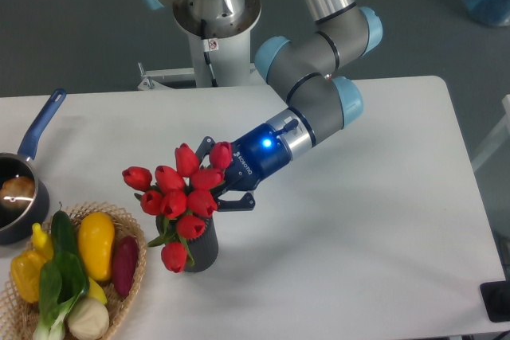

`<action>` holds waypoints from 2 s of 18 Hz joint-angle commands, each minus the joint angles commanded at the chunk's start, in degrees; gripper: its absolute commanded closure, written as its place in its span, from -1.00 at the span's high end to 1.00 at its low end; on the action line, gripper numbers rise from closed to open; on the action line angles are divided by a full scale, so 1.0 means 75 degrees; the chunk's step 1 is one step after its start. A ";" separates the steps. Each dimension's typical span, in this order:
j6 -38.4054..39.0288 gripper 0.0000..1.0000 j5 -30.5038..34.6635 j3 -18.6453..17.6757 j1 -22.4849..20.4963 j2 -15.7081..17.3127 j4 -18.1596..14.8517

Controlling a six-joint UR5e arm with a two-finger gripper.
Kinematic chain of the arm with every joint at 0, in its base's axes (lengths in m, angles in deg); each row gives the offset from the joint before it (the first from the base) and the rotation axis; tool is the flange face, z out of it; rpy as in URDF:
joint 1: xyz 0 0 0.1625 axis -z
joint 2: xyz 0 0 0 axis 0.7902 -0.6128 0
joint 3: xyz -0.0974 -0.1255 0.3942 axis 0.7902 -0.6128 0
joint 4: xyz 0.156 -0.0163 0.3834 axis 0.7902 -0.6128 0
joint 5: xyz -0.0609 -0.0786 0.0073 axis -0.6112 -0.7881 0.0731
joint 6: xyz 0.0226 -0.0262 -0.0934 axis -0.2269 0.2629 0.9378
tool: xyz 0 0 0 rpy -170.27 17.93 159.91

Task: Insert the flowers into the vase
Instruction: 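Push the tulip stems deeper into the vase and settle them, then open the gripper to release the tulips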

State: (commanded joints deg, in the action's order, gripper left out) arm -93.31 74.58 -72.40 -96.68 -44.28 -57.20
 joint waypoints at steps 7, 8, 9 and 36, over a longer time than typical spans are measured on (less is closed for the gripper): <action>0.0000 -0.62 0.0258 -0.0082 0.0023 -0.0012 0.0000; 0.0000 -0.56 0.0258 -0.0070 0.0023 -0.0012 0.0000; 0.0000 -0.53 0.0270 -0.0082 0.0023 -0.0023 0.0000; -0.0246 1.00 0.2165 -0.0270 -0.0644 0.0643 0.0000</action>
State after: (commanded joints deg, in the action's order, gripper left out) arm -95.15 90.81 -74.42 -101.51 -39.45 -57.20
